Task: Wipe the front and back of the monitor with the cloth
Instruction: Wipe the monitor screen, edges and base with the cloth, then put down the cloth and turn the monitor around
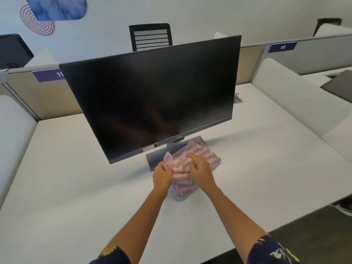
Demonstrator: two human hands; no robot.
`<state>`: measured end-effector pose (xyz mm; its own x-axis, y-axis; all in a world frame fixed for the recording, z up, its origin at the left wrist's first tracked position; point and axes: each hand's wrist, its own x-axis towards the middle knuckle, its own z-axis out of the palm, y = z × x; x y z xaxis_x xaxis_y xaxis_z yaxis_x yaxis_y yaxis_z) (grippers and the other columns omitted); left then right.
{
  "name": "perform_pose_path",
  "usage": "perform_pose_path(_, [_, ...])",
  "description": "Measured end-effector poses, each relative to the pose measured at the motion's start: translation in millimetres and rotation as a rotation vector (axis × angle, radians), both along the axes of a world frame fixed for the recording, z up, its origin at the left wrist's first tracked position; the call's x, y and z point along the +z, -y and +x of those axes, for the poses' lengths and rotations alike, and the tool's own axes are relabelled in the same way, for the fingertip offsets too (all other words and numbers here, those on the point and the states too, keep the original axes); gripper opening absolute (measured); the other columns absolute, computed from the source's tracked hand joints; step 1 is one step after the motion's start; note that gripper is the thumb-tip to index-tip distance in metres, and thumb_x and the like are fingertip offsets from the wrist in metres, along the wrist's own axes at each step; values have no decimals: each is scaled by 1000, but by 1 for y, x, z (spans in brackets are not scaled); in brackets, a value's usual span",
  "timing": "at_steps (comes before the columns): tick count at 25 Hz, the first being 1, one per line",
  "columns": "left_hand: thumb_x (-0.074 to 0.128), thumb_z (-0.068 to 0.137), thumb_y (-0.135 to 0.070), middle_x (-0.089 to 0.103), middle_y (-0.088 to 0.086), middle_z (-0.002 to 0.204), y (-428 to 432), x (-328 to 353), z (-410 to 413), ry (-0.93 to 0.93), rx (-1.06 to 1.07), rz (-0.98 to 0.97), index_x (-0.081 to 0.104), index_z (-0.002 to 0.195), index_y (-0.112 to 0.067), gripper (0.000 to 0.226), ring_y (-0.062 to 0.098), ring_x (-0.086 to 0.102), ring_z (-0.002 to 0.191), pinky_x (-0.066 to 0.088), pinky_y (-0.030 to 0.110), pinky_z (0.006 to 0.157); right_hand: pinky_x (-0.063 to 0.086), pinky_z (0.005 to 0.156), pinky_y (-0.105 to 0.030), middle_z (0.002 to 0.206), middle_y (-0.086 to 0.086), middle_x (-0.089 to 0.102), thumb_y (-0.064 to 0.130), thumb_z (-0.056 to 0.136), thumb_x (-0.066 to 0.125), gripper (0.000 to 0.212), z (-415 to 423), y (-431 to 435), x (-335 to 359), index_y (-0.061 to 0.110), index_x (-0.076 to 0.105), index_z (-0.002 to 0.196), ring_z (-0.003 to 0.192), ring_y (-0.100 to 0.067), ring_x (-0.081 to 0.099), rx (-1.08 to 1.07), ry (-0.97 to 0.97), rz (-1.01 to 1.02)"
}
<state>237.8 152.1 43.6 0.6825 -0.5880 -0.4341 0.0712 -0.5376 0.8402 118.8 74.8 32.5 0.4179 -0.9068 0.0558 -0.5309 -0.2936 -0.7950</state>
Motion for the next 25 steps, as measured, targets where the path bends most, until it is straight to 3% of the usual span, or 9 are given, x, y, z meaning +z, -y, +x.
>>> perform_pose_path(2, [50, 100, -29, 56, 8, 133, -6, -5, 2, 55, 6, 23, 47, 134, -19, 35, 28, 57, 115, 48, 46, 102, 43, 103, -32, 141, -6, 52, 21, 99, 50, 38, -11, 14, -3, 18, 54, 137, 129, -24, 47, -58, -221, -72])
perform_pose_path(5, [57, 97, -24, 40, 7, 148, -10, -4, 0, 213, 16, 59, 30, 148, -21, 58, 30, 45, 131, 41, 46, 106, 35, 110, -44, 155, -8, 34, 34, 97, 50, 53, -27, 35, -4, 18, 38, 146, 141, -29, 30, -92, -547, -97])
perform_pose_path(8, [63, 92, -32, 37, 8, 150, -8, 1, -5, 529, -44, 89, 32, 148, -22, 65, 28, 41, 134, 37, 48, 109, 34, 109, -49, 157, -8, 28, 44, 94, 54, 67, -36, 57, -3, 21, 26, 151, 141, -35, 28, -113, -599, 47])
perform_pose_path(11, [58, 91, -49, 32, 1, 154, 3, 4, -19, 683, -254, 158, 31, 148, -27, 66, 23, 32, 139, 26, 46, 115, 40, 102, -44, 142, -11, 47, 44, 94, 56, 65, -42, 74, -8, 22, 29, 149, 129, -34, 41, -72, -603, 124])
perform_pose_path(13, [47, 89, -64, 27, -4, 157, 12, 6, -33, 732, -376, 272, 26, 148, -32, 70, 21, 25, 143, 10, 49, 120, 43, 94, -40, 124, -10, 60, 31, 92, 56, 45, -49, 84, -14, 21, 48, 136, 118, -32, 47, -54, -504, 126])
perform_pose_path(16, [36, 87, -74, 21, -5, 159, 35, 13, -56, 859, -539, 426, 16, 150, -35, 76, 23, 20, 147, -8, 59, 115, 48, 72, -30, 92, -7, 66, 24, 88, 60, 13, -66, 91, -12, 17, 67, 97, 90, -25, 58, -10, -104, 229])
perform_pose_path(18, [38, 87, -74, 19, -5, 160, 50, 17, -73, 898, -575, 399, 11, 151, -36, 79, 23, 19, 147, -8, 60, 115, 44, 63, -21, 82, -5, 64, 28, 86, 63, 12, -81, 93, 1, 16, 65, 84, 75, -16, 56, 43, 117, 277])
perform_pose_path(21, [43, 86, -72, 24, -6, 158, 73, 19, -96, 855, -570, 230, 14, 151, -38, 79, 21, 24, 145, -2, 56, 118, 43, 58, -18, 69, 6, 60, 32, 78, 56, 18, -105, 102, 26, 15, 61, 76, 64, -7, 53, 23, 349, 312])
perform_pose_path(25, [45, 82, -75, 40, -5, 149, 105, 31, -134, 605, -539, -37, 29, 146, -35, 76, 20, 39, 137, 23, 45, 118, 46, 54, -14, 60, 15, 60, 30, 80, 50, 18, -138, 127, 59, 16, 57, 72, 58, -1, 58, -76, 529, 286])
